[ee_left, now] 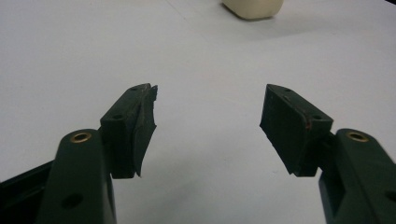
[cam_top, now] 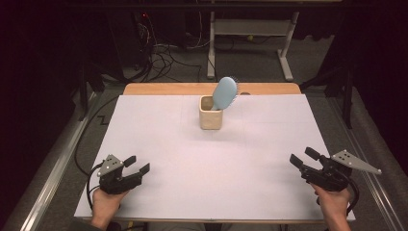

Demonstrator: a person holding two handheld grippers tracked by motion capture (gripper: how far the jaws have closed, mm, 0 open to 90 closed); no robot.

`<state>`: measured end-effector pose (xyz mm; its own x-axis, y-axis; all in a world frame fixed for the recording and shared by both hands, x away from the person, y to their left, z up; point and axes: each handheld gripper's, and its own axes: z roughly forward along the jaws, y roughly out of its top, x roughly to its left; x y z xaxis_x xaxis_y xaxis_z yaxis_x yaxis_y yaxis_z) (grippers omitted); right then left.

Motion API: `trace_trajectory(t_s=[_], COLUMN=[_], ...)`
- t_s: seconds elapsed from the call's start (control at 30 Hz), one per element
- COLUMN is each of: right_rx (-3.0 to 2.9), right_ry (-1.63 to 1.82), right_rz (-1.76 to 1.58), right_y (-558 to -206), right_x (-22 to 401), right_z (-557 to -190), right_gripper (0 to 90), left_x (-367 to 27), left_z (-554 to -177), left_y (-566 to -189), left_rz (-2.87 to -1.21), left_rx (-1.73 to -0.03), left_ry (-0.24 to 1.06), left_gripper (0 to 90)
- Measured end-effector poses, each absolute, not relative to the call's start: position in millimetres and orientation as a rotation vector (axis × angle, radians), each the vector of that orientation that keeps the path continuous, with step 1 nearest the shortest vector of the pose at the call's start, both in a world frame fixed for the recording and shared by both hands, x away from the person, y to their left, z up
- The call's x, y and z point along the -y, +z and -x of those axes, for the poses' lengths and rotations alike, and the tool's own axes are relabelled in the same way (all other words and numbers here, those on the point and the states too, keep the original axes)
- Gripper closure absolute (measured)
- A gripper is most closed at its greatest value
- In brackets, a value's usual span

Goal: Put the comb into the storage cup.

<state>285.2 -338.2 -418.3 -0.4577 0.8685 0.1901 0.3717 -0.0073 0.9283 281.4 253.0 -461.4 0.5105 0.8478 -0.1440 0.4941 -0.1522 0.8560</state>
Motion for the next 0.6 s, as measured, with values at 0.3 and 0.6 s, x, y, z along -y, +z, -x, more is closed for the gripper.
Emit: trace_trajectory(t_s=[0.3,0.6], right_rx=[-1.850,-1.871], right_ry=[1.450,1.442], right_rz=[-1.270,-1.254], right_y=[-422.1,-424.9], right_x=[335.7,331.6], right_z=[-280.5,-276.4], right_gripper=[28.6,28.2], left_x=[-252.7,-252.8], left_z=[-281.5,-281.5], left_y=[-461.5,-461.5], left_rz=[-1.804,-1.804], left_rx=[-1.122,-1.122], left_ry=[0.468,0.469], left_gripper=[35.3,35.4])
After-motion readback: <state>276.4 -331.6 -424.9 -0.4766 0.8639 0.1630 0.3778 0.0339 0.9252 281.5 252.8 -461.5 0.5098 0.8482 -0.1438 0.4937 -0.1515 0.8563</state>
